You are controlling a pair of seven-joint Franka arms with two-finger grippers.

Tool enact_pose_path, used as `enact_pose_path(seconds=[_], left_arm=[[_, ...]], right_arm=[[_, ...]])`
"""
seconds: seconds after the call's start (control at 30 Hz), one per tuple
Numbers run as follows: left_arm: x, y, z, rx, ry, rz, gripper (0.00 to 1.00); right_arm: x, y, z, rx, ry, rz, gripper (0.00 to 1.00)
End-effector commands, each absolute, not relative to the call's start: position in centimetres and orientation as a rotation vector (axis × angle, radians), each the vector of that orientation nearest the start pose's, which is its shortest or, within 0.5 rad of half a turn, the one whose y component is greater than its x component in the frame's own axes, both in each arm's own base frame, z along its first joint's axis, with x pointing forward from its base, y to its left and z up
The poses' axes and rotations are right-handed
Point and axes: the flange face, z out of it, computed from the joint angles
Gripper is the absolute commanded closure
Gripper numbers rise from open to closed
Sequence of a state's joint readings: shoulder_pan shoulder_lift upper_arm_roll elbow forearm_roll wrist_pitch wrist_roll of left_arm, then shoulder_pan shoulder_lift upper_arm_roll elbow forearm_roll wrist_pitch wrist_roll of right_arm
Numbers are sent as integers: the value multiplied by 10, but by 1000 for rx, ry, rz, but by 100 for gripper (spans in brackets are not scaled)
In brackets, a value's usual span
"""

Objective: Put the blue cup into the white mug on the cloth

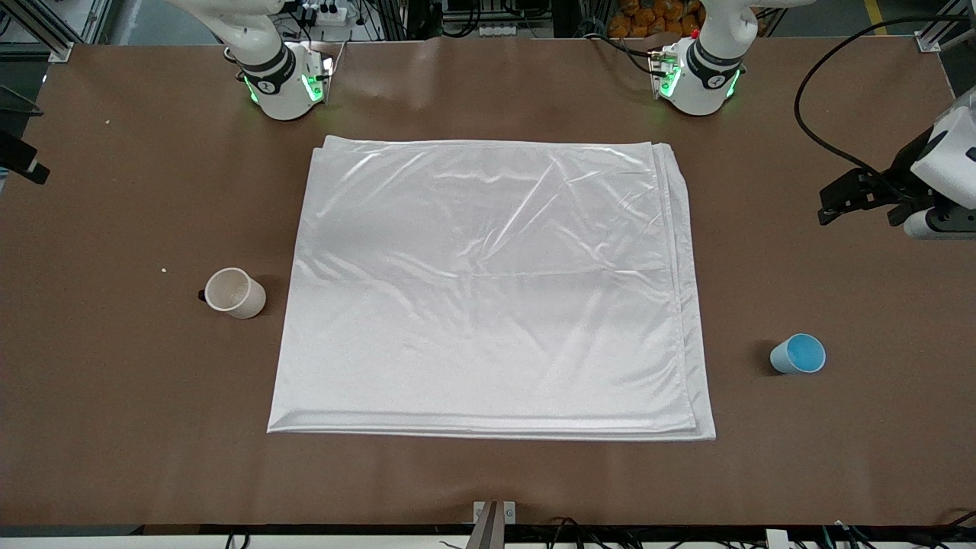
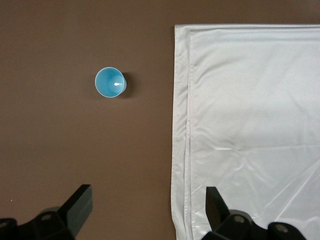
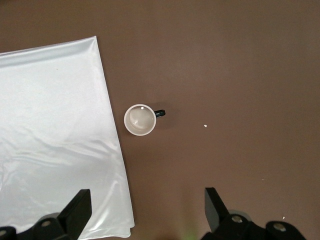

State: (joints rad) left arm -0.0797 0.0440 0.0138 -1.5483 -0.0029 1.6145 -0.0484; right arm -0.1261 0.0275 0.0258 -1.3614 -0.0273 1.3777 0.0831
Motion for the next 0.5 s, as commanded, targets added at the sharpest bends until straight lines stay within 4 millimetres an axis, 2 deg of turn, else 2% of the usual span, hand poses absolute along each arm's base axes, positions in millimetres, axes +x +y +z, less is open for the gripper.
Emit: enact_pose_path(seconds=[0.0, 0.23, 0.3, 0.47], left_arm=[[569, -40, 616, -3150, -3, -21, 0], [573, -30, 608, -3139, -17, 2, 0], [578, -28, 598, -3135, -16, 28, 0], [583, -22, 588, -3128, -23, 52, 0]], right_arm=[[535, -57, 690, -3167, 289, -2, 0], [535, -59, 690, -3164, 293, -4, 0], [535, -59, 690, -3163, 292, -4, 0], [535, -59, 690, -3161, 291, -2, 0]])
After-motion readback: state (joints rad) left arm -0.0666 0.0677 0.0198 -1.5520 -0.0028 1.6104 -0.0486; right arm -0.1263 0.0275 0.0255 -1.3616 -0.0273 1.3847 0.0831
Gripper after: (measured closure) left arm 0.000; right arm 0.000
